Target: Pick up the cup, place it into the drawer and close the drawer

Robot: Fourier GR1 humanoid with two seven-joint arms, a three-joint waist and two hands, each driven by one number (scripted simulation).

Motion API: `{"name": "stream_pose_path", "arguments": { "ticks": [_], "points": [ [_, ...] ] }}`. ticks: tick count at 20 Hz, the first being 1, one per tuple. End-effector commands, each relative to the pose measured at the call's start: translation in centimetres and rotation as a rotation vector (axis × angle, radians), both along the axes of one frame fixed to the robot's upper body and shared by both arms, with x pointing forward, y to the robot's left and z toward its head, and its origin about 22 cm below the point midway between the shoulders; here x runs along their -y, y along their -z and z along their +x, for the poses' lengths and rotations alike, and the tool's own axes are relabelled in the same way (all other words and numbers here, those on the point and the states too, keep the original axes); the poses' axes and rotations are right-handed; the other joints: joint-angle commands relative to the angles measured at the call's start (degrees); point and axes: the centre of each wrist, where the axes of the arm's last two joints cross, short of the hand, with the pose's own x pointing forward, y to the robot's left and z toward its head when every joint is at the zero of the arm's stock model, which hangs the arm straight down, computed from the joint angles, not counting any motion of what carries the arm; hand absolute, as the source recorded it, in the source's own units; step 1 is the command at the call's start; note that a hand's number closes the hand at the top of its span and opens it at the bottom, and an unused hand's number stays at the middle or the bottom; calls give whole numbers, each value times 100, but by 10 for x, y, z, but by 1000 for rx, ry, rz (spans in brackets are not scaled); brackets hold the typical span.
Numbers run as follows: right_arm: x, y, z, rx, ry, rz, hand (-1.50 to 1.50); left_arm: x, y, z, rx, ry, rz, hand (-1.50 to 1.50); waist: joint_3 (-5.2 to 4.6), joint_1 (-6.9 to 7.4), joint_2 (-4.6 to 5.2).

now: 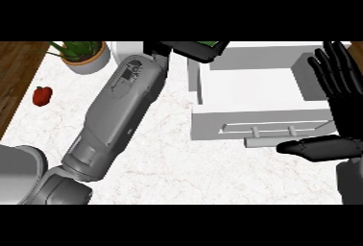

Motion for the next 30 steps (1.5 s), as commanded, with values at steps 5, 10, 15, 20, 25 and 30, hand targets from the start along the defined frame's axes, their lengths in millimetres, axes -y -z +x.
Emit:
{"name": "stream_pose_path", "arguments": {
  "ticks": [5,10,15,20,25,30],
  "points": [
    [17,-7,12,35,-26,20,-150,26,5,8,-145,-96,152,150,7,-229,80],
    [-3,-7,16,36,-77,4,-150,31,11,9,-246,-52,231,150,9,-487,157],
    [-15,-20,19,42,-92,-8,-150,28,30,8,-295,-20,358,150,6,-632,172],
    [-24,-27,23,71,-157,-11,-150,22,48,5,-300,-6,367,-150,7,-898,265],
    [-48,-28,27,63,-341,36,-150,21,49,1,-272,7,182,-150,-1,-1001,316],
    [-65,-22,23,34,-607,-11,150,26,36,0,-188,84,16,-150,-5,-952,275]
  ]
}}
